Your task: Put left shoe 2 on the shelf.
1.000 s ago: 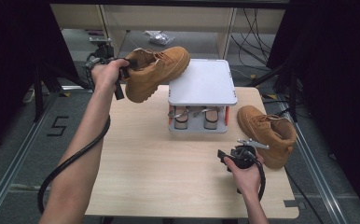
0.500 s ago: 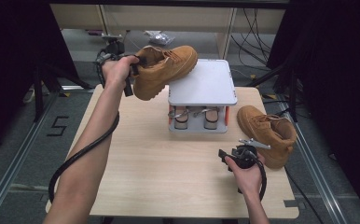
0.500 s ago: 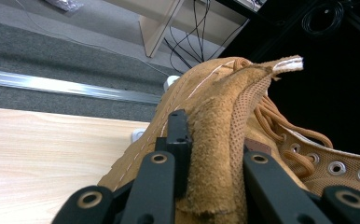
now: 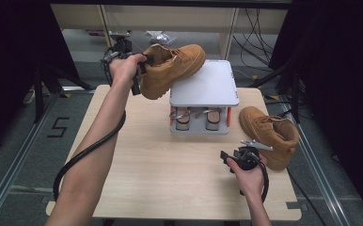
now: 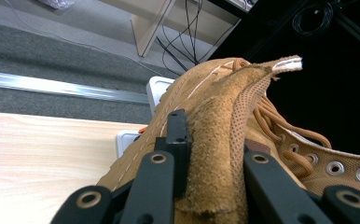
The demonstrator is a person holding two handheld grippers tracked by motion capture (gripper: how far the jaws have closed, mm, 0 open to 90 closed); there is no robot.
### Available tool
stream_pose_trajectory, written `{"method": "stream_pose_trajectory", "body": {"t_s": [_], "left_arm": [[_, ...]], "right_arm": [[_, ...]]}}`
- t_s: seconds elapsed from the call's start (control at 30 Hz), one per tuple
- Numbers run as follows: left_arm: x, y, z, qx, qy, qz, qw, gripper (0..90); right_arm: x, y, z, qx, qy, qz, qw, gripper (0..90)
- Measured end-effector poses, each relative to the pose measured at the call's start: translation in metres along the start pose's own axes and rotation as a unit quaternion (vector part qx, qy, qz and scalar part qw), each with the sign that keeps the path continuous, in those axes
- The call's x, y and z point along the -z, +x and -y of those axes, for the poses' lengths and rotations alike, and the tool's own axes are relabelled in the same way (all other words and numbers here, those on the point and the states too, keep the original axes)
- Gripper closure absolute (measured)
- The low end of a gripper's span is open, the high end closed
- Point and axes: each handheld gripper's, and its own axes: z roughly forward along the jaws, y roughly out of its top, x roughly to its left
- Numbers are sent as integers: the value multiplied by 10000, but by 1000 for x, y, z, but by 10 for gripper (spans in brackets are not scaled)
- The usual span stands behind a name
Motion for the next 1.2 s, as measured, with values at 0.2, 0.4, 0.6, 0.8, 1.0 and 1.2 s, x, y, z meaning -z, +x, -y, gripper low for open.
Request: {"method": "stream_pose_trajectory", "body": {"t_s": [0.2,0.4,0.6,0.8,1.0,1.2], "left_arm": [[-6,-4,3,23,96,18,10000,785],[-10,-6,5,-15,99,-23,9999,755],[-14,-5,6,62,-121,27,9999,668],[-15,-2,3,-1,-84,72,9999,621],[-15,-5,3,-153,-88,103,9998,536],[-14,-8,1,-362,-54,98,9993,473]], "right_arm": [[-2,0,1,0,-25,-32,10000,400],[0,-1,0,-29,-44,-102,9999,400],[-1,1,0,-26,-8,-87,10000,400],[-1,1,0,-34,11,-66,10000,399],[-3,2,1,28,-41,-62,10000,399],[-2,2,1,-34,-3,-107,9999,399]]}}
